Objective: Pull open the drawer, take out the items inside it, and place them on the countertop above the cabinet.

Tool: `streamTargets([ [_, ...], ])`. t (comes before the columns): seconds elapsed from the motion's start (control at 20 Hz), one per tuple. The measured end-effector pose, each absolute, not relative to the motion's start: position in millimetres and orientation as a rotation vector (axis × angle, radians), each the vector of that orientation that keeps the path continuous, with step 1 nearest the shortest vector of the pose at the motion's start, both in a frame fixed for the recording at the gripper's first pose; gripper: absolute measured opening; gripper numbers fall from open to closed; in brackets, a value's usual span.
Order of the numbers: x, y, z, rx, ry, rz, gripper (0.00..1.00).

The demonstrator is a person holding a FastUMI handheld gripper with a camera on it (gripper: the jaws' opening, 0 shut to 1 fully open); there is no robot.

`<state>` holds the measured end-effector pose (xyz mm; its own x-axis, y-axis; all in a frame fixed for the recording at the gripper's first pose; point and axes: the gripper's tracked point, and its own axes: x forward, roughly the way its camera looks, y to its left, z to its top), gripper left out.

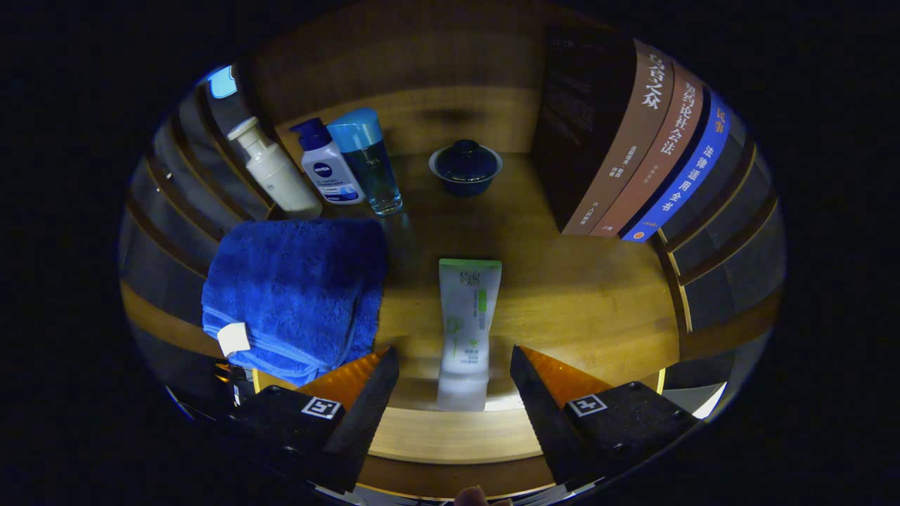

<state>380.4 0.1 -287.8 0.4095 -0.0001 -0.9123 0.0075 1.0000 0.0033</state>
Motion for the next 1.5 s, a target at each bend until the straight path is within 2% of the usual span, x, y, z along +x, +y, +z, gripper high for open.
streamTargets([
  [0.4, 307.9, 24.2, -249.9, 0.004, 0.991, 0.097, 1.0],
  [0.7, 233.0, 30.7, -220.5, 0.006, 0.804, 0.093, 1.0],
  [1.1, 143.8, 22.8, -184.5, 0.013, 0.445, 0.077, 1.0],
  [1.3, 103.9, 9.5, -189.0, -0.018, 0.28, 0.034, 1.0],
  [1.5, 72.7, 5.6, -230.6, 0.037, 0.222, 0.008, 1.0],
])
